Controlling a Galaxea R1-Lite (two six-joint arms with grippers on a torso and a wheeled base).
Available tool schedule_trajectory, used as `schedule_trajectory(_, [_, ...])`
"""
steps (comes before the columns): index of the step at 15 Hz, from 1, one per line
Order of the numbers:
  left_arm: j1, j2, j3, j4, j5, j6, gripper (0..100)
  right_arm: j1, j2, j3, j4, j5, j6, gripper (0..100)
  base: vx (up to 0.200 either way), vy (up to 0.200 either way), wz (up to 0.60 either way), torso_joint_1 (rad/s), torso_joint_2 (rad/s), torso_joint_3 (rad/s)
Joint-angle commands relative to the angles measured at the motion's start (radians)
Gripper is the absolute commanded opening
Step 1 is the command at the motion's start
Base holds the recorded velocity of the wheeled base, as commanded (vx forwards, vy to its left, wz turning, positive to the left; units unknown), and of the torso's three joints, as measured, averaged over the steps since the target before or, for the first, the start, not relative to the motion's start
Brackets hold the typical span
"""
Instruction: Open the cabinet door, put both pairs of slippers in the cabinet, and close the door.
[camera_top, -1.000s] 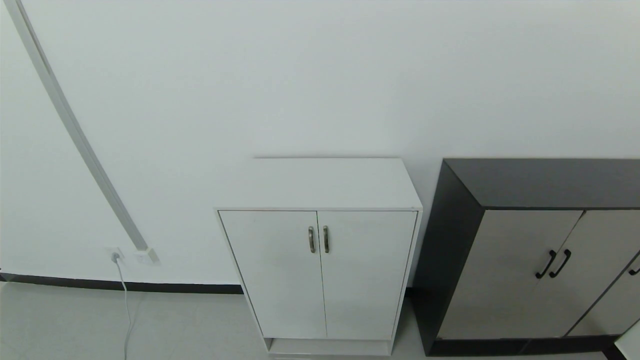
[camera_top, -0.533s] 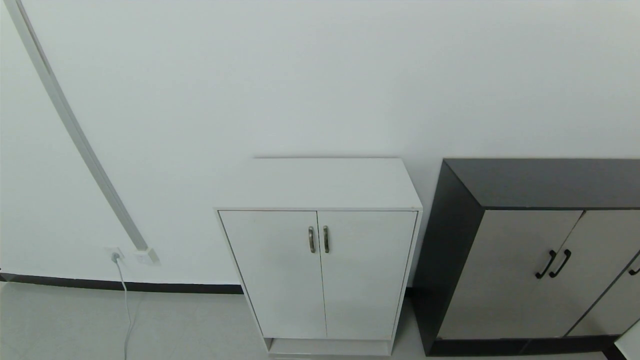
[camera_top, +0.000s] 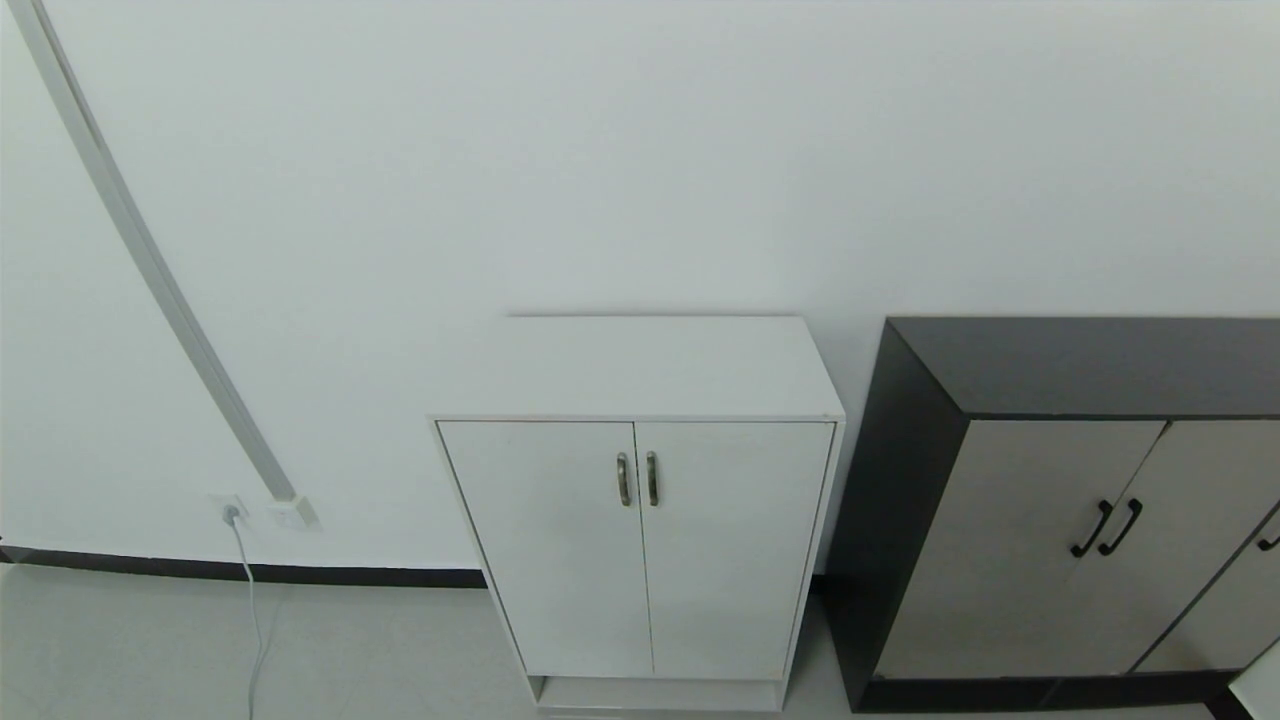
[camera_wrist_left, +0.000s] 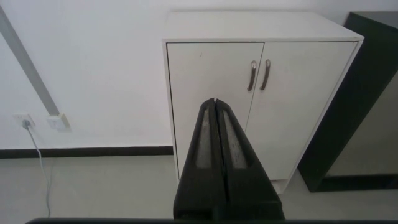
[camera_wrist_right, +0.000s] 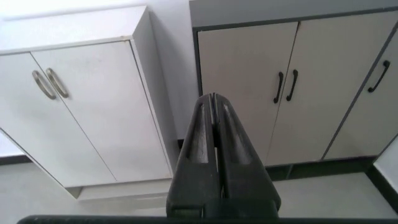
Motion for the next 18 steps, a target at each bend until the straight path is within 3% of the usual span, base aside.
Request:
schedule_trajectory(1, [0.000,0.001,0.000,0.000,0.000,0.000,0,0.000,-0.006,0.000,0.000,-0.007,0.006,0,0.000,0.000,0.00,0.000,0.00,0.000])
schedule_trajectory(18, [0.000,0.001,0.000,0.000,-0.001,0.000,0,0.000,-0.006,0.000,0.000,-0.022,0.008,0,0.000,0.000,0.00,0.000,0.00,0.000])
